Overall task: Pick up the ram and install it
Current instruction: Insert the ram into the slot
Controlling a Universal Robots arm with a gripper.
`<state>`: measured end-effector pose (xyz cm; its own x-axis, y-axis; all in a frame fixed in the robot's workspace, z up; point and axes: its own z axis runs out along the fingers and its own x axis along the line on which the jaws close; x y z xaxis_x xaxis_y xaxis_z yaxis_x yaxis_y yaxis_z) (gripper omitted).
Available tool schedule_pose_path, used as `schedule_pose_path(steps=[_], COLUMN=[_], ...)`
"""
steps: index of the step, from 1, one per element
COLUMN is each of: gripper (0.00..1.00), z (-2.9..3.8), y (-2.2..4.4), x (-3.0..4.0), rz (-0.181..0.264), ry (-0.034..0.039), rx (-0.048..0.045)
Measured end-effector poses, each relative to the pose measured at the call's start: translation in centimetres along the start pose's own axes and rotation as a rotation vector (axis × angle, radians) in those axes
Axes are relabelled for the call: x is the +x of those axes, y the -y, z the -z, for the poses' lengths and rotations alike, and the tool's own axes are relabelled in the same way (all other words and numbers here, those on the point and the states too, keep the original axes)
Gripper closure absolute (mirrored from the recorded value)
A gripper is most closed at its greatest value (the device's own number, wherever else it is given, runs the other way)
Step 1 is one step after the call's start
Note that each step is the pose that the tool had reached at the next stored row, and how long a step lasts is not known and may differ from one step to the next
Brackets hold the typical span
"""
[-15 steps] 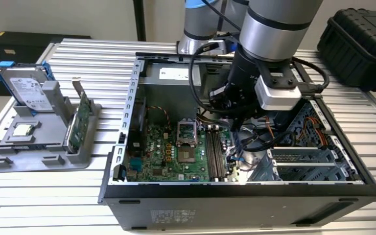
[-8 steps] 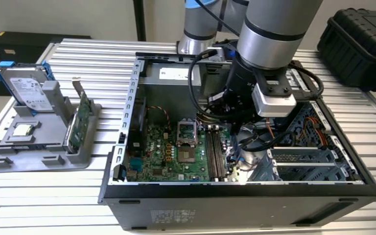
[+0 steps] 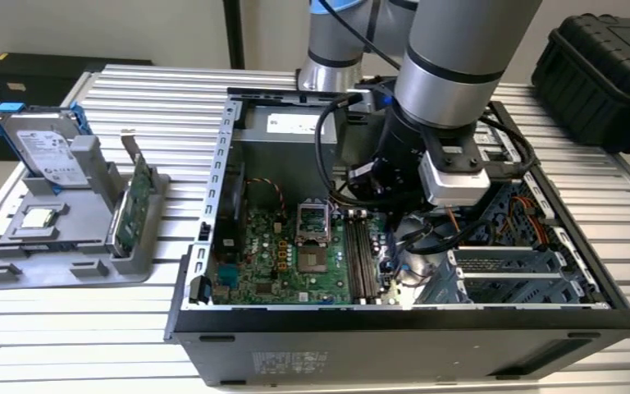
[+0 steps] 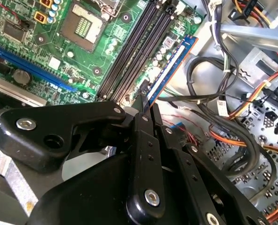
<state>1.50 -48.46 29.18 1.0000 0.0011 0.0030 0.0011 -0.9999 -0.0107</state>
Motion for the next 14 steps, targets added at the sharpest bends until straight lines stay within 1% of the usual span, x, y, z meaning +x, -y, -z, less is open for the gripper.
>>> schedule_pose_path(steps=[2,8,10,14], gripper=[1.00,1.00,1.00,1.00], z=[-0.24,-0.30,-0.47,-0.94], y=[0.00,0.00,0.00,0.06], x=[0.00,0.00,0.00,0.00], rz=[0.000,0.000,0.000,0.000], ry=[0.0000,0.0006,0.0004,0.0013], rx=[0.0001,0.0000,0.0003,-0.0062])
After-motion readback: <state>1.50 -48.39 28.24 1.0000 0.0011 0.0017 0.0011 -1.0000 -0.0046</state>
